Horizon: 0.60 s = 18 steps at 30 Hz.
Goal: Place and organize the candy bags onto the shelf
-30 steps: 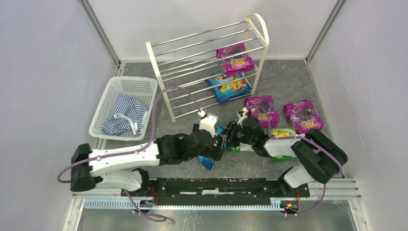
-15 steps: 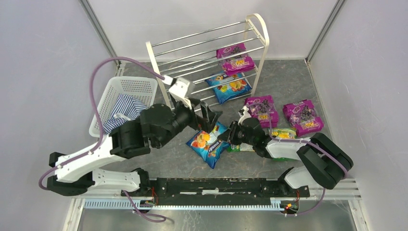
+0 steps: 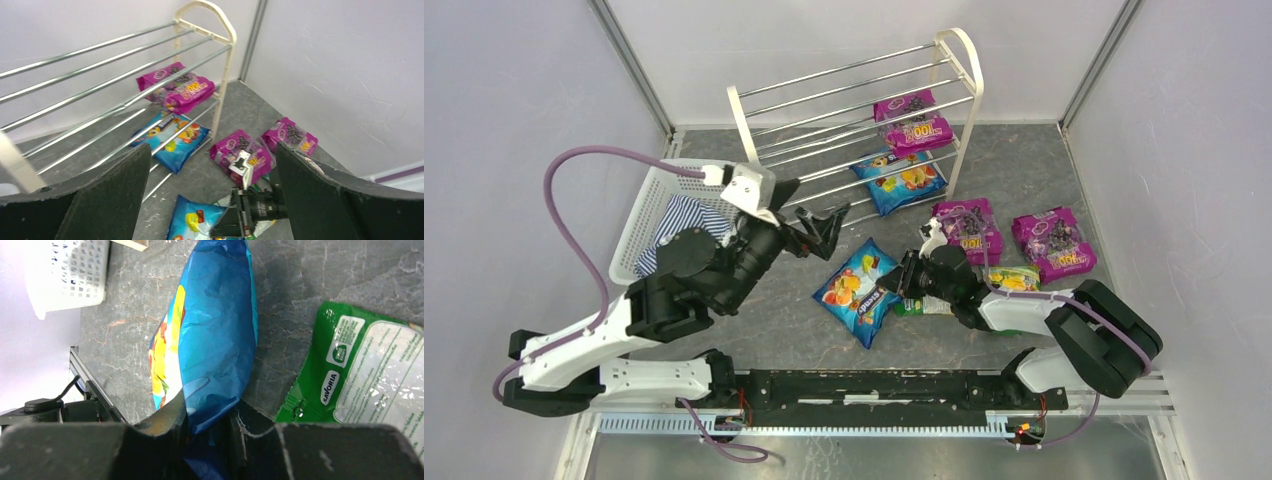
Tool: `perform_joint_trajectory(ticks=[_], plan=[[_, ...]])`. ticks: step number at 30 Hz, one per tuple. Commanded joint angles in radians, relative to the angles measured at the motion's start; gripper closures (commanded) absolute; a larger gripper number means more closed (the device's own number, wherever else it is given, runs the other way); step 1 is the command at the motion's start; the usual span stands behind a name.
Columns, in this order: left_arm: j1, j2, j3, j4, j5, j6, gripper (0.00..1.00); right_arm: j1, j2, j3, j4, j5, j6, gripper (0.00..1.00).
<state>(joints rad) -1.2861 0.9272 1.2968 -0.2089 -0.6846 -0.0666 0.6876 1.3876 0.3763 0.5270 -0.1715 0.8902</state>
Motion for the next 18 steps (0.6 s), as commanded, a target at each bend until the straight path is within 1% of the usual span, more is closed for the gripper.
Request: perform_joint_trajectory(ticks=[1, 5, 9, 13, 18], plan=[[-0.001, -0.084, -0.056, 0.129, -0.084, 0.142, 0.0, 0.002, -0.034, 0.013, 0.247, 0.009, 0.0, 1.0], [-0.001, -0.134, -0.123, 0.178, -0.113, 0.192, 0.0, 0.003, 0.0, 0.044, 0.387, -0.007, 0.065, 1.0], [-0.001, -0.15, -0.159, 0.205, -0.148, 0.238, 0.0, 0.001, 0.058, 0.098, 0.492, -0.02, 0.137, 1.0], [-0.001, -0.152, -0.178, 0.236, -0.181, 0.276, 0.0, -0.005, 0.137, 0.18, 0.569, -0.061, 0.213, 1.0], [-0.001, -0.157, -0.196, 0.252, -0.186, 0.288, 0.0, -0.022, 0.224, 0.231, 0.727, -0.114, 0.341, 1.0]])
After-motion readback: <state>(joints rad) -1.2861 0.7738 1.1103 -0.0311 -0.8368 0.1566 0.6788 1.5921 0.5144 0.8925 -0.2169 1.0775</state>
